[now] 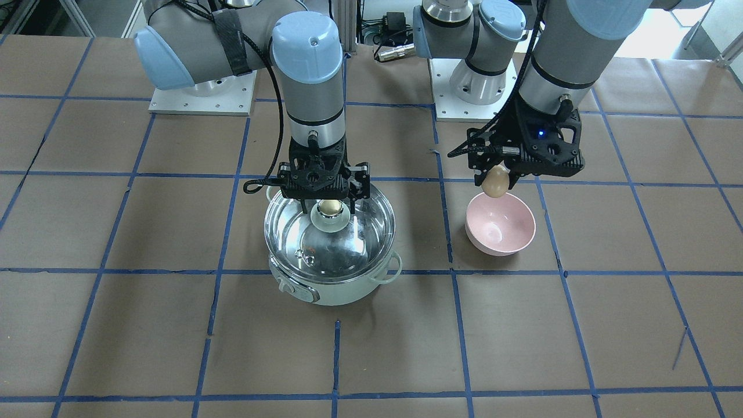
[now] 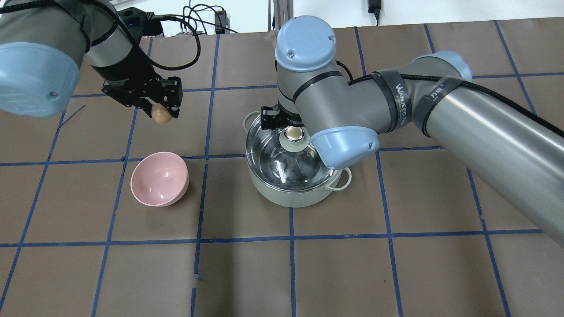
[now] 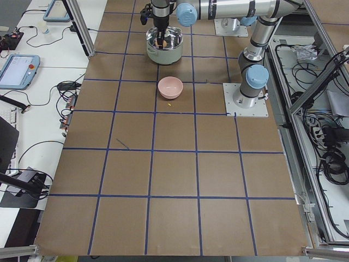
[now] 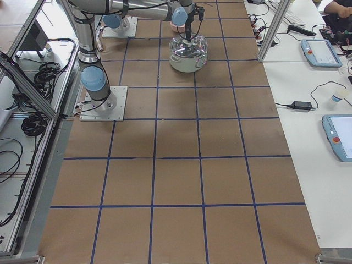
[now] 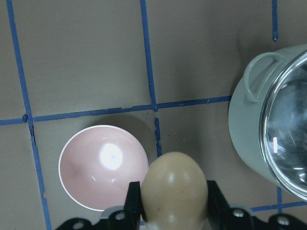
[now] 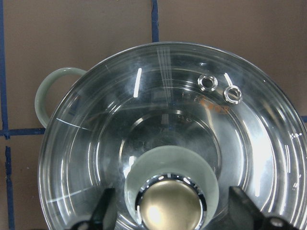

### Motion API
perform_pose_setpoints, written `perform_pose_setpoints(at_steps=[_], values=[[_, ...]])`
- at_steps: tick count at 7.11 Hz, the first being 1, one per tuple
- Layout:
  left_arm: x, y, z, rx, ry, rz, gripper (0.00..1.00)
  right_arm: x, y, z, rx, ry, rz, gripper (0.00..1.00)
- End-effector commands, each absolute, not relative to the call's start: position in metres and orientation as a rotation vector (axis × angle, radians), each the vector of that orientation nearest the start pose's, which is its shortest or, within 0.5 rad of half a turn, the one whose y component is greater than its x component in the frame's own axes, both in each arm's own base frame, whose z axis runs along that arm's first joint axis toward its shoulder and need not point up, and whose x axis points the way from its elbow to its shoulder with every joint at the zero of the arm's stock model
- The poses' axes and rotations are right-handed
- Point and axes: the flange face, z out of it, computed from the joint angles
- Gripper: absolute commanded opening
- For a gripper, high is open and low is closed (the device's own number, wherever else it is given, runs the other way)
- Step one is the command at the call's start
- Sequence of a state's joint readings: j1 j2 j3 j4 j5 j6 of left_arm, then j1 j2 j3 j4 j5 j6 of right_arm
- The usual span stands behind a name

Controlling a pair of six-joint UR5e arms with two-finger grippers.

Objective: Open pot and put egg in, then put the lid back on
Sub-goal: 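Close the right gripper on the lid knob and lift the lid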

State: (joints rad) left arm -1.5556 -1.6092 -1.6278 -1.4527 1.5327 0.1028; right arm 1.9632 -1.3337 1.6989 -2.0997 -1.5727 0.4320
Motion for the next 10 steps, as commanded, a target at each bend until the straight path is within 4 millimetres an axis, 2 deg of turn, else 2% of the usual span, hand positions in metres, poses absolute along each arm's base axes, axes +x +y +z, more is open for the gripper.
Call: perform_pose_setpoints(at_steps=[1,2,3,7,8,9,10], values=[[-0.129,-0.511,0.453,0.140,3.175,-0.045,0.07,0.345,-0.485,0.352,0.071,3.068,-0.230,0.59],[-0.129,-0.513,0.453,0.130,3.175,-0.054,0.07,0.345,-0.484,0.350,0.071,3.074,-0.208,0.33],[-0.129,-0.513,0.453,0.137,3.173,-0.050,0.07,0.345,-0.484,0.351,0.071,3.074,-0.210,0.24],[-0.129,-0.512,0.457,0.144,3.168,-0.059,0.07,0.338,-0.499,0.389,0.081,3.085,-0.197,0.20],[-0.137,-0.510,0.447,0.144,3.176,-0.030,0.07,0.320,-0.511,0.403,0.119,3.088,-0.202,0.20],[-0.143,-0.517,0.432,0.147,3.201,0.008,0.07,0.285,-0.523,0.419,0.104,3.092,-0.197,0.21],[-0.164,-0.514,0.428,0.216,3.217,0.019,0.07,0.236,-0.538,0.433,0.102,3.035,-0.164,0.21]])
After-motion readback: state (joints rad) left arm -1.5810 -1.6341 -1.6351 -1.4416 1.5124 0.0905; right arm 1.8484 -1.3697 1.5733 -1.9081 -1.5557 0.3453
